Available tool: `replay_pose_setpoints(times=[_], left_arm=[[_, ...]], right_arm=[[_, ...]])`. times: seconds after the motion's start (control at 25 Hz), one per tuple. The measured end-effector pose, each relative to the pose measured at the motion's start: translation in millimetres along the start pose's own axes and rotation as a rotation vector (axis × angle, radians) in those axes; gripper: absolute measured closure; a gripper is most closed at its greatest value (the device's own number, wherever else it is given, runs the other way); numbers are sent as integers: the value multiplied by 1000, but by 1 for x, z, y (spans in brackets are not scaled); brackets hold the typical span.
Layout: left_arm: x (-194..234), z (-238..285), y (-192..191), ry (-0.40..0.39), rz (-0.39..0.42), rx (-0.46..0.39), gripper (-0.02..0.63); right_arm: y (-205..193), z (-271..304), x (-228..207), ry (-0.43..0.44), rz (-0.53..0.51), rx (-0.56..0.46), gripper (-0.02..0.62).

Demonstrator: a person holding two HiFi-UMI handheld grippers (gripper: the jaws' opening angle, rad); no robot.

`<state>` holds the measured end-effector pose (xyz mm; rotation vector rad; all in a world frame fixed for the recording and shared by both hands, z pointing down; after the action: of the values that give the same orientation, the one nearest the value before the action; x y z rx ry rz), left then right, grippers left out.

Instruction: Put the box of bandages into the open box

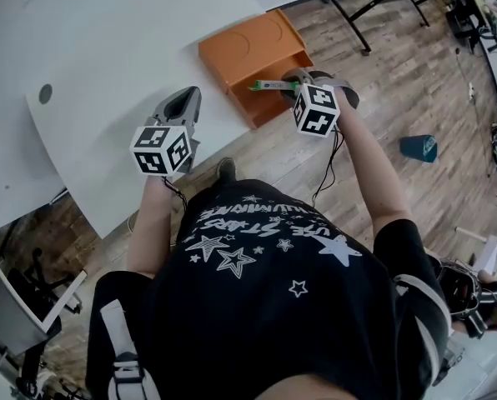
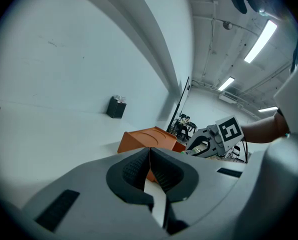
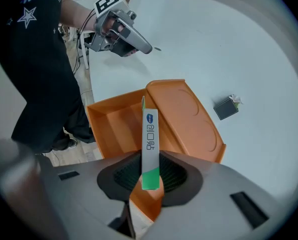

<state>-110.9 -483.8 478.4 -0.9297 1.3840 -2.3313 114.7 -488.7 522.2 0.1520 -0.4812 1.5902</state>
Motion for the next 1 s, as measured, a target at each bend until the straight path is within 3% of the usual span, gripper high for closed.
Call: replay_pose_setpoints(times=[0.24,0.44,0.68,1.0], left_arm=[[3,2,1,8,-4,8,584],[-7,-2,9,-15,-17,-21,584],[-17,2,6,-8,-5,-18,584],[-31,2,1,10,2,-30,584]], right_arm=[[1,7,3,52,44,4,482],[3,2,0,40,57,-32,482],[-7,0,-4,39,92,-66,436],[-17,-10,0,13,126,-110,428]])
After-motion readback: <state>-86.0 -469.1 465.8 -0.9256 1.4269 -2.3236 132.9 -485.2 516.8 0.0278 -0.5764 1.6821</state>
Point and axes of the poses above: the fingertips, and each gripper's own axes: z forward along the fingers, x to its left, y out of its top, the point moved 4 cm from there along -z, backward along the fingers, and after that the axes turned 2 degrees about -z, right-handed, at the moved point
